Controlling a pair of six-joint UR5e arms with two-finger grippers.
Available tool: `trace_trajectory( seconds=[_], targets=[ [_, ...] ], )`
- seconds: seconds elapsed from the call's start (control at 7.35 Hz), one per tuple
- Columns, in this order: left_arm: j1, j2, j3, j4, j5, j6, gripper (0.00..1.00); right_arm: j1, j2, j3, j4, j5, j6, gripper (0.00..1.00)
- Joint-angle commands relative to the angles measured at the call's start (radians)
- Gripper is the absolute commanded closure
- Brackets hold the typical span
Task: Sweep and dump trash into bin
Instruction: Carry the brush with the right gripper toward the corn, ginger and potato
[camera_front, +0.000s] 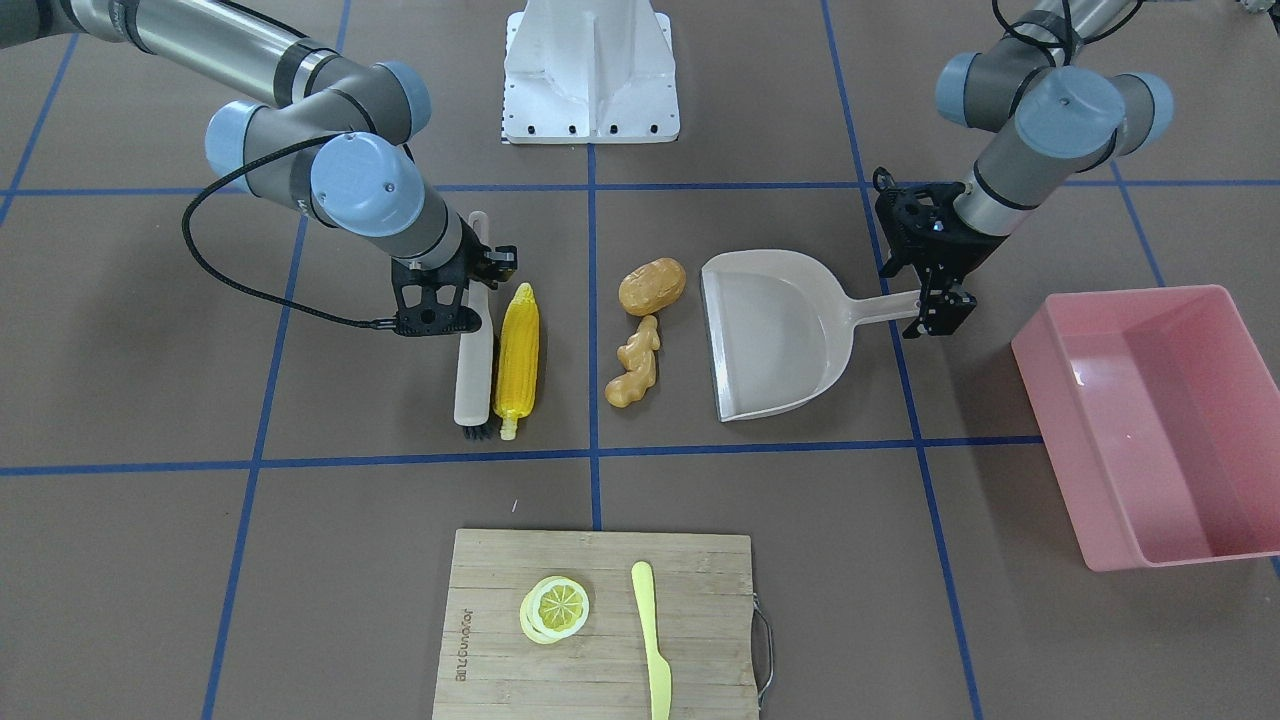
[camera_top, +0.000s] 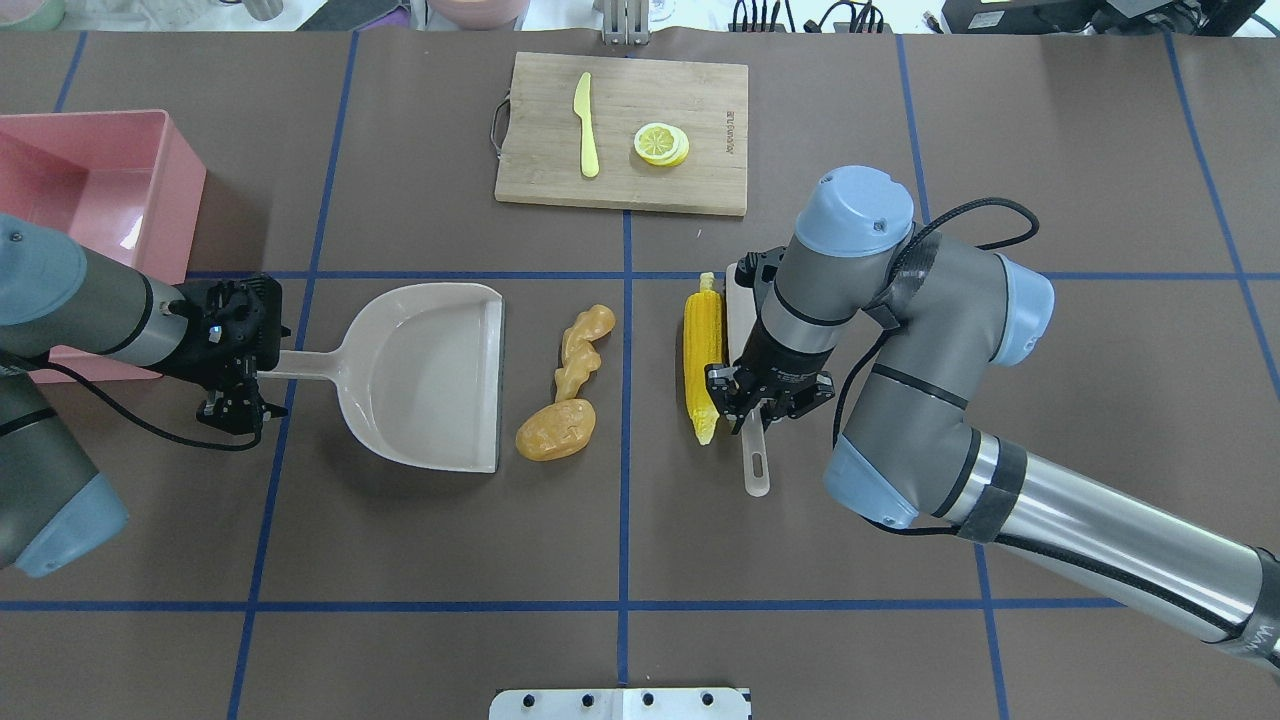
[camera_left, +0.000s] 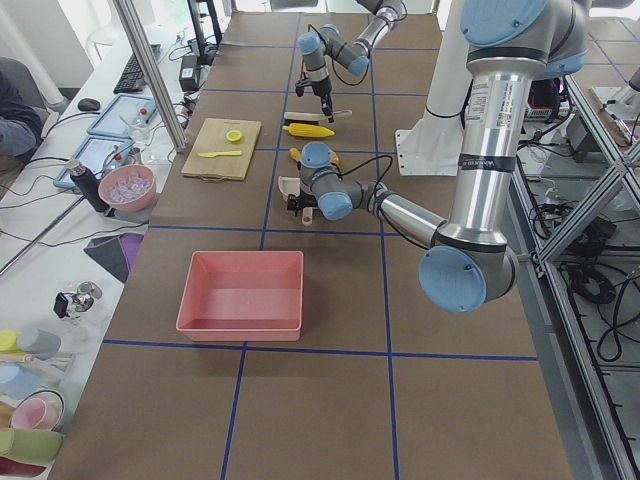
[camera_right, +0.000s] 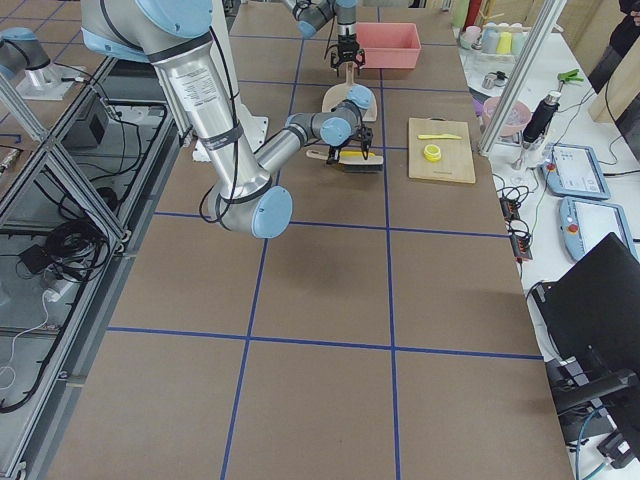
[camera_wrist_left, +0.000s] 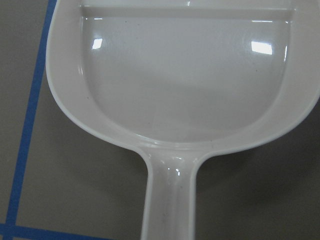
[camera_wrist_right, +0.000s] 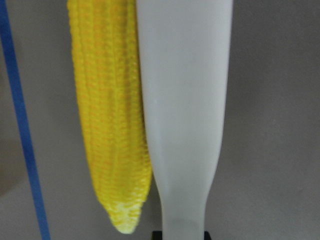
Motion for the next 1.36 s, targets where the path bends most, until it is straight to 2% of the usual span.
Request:
trace_trajectory(
  seconds=[0.0, 0.41, 0.68, 0.95, 1.22],
  targets=[
    [0.0, 0.001, 0.001, -0.002, -0.001, -0.001, 0.03, -0.004, 0.048, -0.043, 0.084, -0.004, 0.086, 1.0],
    [0.0, 0.001, 0.001, -0.002, 0.0, 0.001, 0.03, -0.035, 0.07, -0.048, 0.085, -0.009, 0.126, 1.0],
    [0.0, -0.001, 0.0, -0.003, 0.0, 0.001, 0.03, -0.087, 0.071, -0.051, 0.072, -0.064, 0.129, 1.0],
    [0.0, 0.001, -0.002, -0.009, -0.001, 0.004, 0.03, -0.099, 0.117, -0.062, 0.047, -0.064, 0.132, 1.0],
    [-0.004, 0.007, -0.009, -0.014, -0.003, 0.002, 0.03, -0.101, 0.209, -0.152, 0.05, -0.063, 0.166, 1.0]
  ],
)
